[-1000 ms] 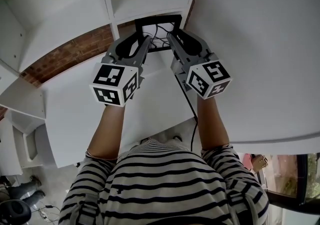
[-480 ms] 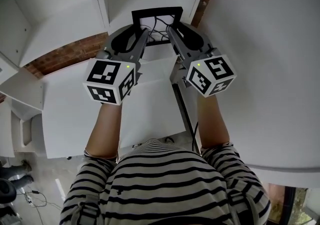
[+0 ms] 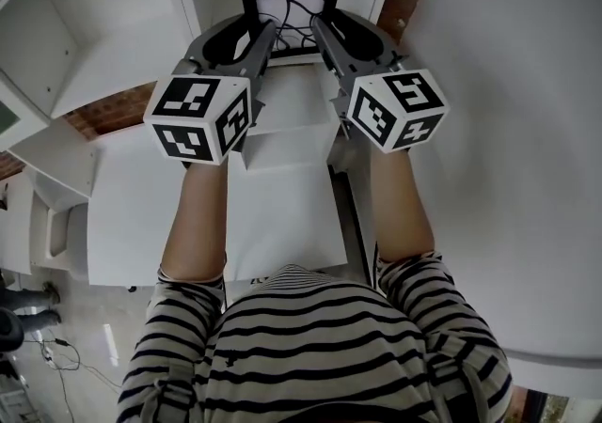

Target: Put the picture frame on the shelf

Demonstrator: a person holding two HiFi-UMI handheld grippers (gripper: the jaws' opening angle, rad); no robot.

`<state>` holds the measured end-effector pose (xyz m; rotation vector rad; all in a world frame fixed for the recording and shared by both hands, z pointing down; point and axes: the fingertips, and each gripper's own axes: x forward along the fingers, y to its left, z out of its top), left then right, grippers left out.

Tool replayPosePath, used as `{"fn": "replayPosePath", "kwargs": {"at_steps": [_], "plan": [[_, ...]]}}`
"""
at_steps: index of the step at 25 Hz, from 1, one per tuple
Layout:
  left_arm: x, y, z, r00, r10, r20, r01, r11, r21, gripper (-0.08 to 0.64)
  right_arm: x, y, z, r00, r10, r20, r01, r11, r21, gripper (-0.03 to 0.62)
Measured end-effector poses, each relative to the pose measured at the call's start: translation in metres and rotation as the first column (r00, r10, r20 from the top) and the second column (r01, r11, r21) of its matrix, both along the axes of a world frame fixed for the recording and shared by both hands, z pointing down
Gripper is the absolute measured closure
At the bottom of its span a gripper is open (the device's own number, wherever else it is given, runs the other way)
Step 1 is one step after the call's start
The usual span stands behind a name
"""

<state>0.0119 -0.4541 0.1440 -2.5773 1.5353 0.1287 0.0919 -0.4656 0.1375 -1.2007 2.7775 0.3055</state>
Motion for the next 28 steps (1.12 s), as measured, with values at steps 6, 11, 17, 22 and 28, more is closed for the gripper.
{"fn": "replayPosePath", "kwargs": {"at_steps": [6,11,17,22,28], "plan": [[0.007,-0.020,0.014,0.999,-0.021,0.031,0.022,1.000,-0.020,0.445,0.007,-0.021,0.019,0.999,-0.002,0.045,0.002,1.000,-0.017,0.515],[0.008,-0.037,0.023,0.999,-0.031,0.041,0.033,0.998,-0.056,0.445,0.007,-0.038,0.029,0.998,0.001,0.057,0.002,0.999,-0.050,0.515],[0.007,-0.053,0.033,0.999,-0.035,0.034,0.038,0.995,-0.091,0.445,0.006,-0.055,0.040,0.997,0.003,0.072,0.003,0.997,-0.083,0.515],[0.006,-0.063,0.037,1.000,-0.028,0.006,0.029,0.994,-0.104,0.445,0.006,-0.063,0.044,0.996,0.013,0.084,-0.005,0.996,-0.090,0.515],[0.005,-0.067,0.038,0.999,-0.040,-0.009,0.039,0.995,-0.087,0.443,0.006,-0.065,0.046,0.996,0.025,0.083,-0.018,0.996,-0.083,0.515]]}}
